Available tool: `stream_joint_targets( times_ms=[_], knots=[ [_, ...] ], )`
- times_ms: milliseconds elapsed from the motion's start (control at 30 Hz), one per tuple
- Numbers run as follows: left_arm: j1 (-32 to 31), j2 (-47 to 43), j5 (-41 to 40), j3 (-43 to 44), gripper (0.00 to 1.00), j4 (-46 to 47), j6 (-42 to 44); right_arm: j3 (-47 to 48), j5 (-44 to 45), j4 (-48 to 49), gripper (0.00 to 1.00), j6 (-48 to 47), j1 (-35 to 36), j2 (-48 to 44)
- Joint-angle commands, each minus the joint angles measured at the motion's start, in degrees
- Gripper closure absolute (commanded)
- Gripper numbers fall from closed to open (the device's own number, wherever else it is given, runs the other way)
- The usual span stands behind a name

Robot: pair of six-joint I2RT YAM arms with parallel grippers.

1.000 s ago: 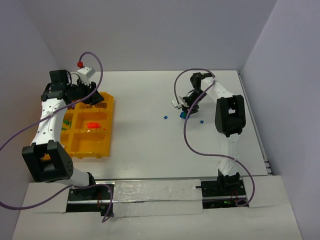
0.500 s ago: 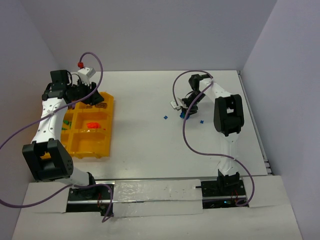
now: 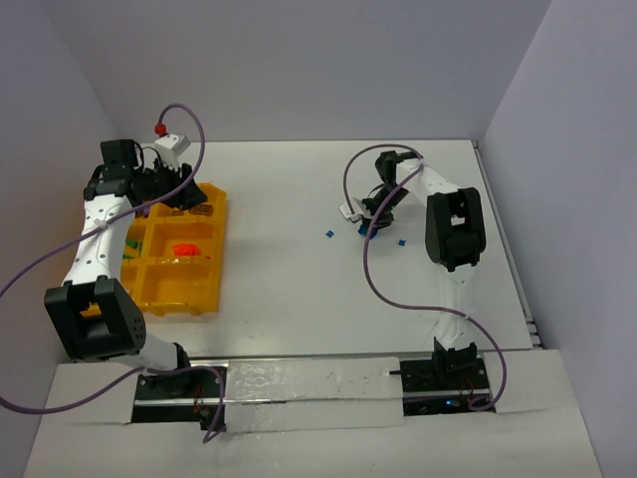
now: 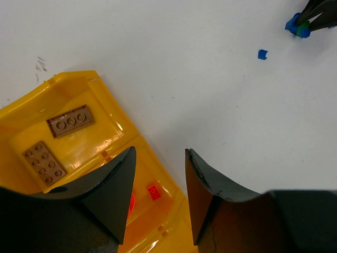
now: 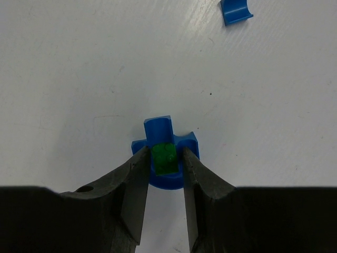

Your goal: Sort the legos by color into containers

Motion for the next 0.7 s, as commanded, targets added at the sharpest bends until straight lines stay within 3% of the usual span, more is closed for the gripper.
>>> stream_joint_targets(
  times_ms=[0,167,300,467,667],
  knots=[
    [-0.61,-0.39,0.16,2.58,0.48,-0.42,-0.47,-0.82,0.47,1.18,0.67,0.38,0.36,-0.84],
    [-0.85,-0.83,1.63,2.56,0.49,-0.12,-0.58,-0.53,-0.98,2.08,0.99,3.32,0.36,-2.22],
    [-0.86,-2.32,6.29,1.01,0.47,2.11,-1.93,1.55,-5.92,1.47,1.00,9.07,1.34,-4.68],
    [-1.35,-5.07,14.19,-3.43,0.43,10.09,-9.90,7.08,-10.69,1.25,1.00,20.01,5.09,-8.06],
    [-5.30,-7.54,17.84,-9.24,0.44,21.30,-19.33,12.56,-17.41,4.95,1.00,39.37,11.18,-10.15]
  ],
)
